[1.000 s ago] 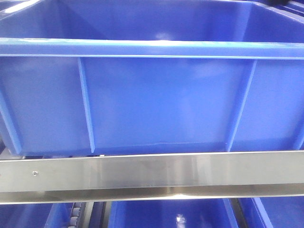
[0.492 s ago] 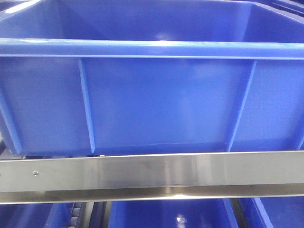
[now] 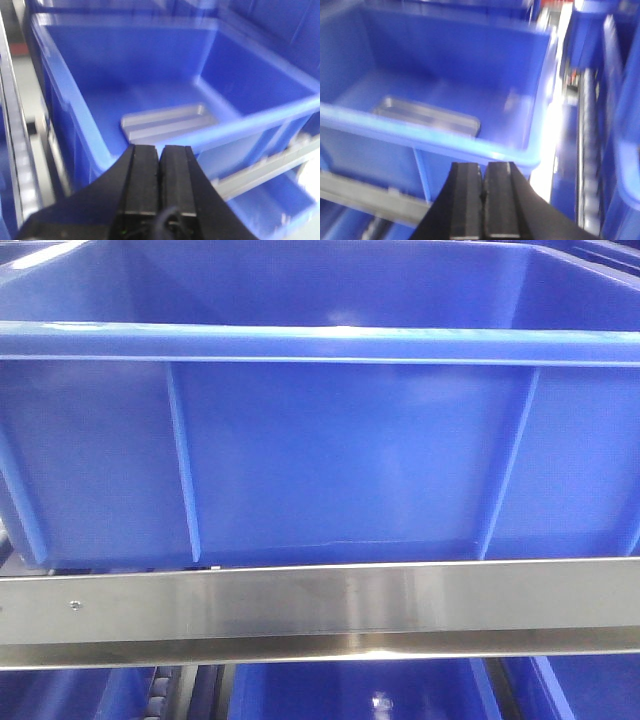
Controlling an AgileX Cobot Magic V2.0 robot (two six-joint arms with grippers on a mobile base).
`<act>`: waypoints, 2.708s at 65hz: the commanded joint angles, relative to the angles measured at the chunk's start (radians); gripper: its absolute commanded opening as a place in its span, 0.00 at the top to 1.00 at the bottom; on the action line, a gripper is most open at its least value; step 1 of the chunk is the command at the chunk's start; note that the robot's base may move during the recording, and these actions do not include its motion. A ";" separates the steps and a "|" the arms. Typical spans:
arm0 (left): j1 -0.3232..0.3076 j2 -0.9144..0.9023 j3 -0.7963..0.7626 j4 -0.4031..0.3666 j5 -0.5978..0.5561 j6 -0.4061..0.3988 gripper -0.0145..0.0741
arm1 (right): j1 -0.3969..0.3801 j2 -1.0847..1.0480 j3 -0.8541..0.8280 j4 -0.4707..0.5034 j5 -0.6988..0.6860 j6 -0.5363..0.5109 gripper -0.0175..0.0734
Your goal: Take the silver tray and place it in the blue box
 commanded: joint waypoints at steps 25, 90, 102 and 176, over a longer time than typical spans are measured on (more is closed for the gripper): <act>-0.008 -0.029 -0.021 -0.016 -0.096 0.001 0.94 | -0.001 -0.005 -0.022 -0.018 -0.110 -0.013 0.75; 0.646 -0.206 0.571 -0.279 -0.583 0.239 0.94 | -0.001 -0.005 -0.022 -0.018 -0.110 -0.013 0.75; 0.646 -0.206 0.571 -0.279 -0.583 0.239 0.94 | -0.001 -0.005 -0.022 -0.018 -0.110 -0.013 0.75; 0.646 -0.206 0.571 -0.279 -0.583 0.239 0.94 | -0.435 -0.095 0.483 0.158 -0.540 -0.021 0.75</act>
